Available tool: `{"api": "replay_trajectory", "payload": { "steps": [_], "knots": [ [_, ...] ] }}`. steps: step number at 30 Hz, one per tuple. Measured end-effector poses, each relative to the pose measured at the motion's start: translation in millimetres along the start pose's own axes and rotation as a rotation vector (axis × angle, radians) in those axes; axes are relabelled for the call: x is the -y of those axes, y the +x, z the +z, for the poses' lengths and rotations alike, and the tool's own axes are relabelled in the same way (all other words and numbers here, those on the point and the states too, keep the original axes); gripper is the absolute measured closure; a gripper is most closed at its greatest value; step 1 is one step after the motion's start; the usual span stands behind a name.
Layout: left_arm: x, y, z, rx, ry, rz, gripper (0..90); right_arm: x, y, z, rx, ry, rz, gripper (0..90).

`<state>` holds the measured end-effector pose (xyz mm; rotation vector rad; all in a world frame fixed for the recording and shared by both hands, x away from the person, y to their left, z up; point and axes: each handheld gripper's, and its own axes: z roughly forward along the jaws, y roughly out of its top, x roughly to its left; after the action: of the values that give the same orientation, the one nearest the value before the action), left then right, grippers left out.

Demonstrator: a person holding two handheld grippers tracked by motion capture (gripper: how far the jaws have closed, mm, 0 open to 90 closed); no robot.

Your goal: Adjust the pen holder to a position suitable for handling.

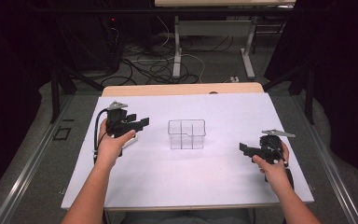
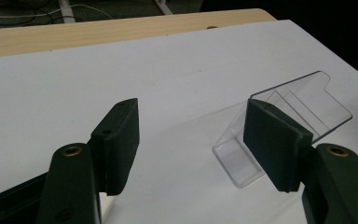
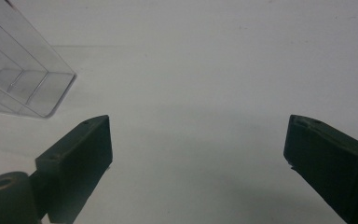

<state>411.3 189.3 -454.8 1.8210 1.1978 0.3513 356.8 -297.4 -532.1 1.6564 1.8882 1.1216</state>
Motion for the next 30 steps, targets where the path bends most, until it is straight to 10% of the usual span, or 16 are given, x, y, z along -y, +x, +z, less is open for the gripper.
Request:
{"api": "replay_trajectory", "payload": {
  "steps": [19,30],
  "knots": [
    [12.0,37.4,-0.8,-0.126,0.080,0.047,15.2,0.7,0.7,1.5,-0.006,0.009,0.002,7.5],
    [22.5,46.1,9.0,-0.188,0.216,0.184,18.1,1.2,0.2,1.9,-0.008,0.014,0.000,7.5]
  ]
}}
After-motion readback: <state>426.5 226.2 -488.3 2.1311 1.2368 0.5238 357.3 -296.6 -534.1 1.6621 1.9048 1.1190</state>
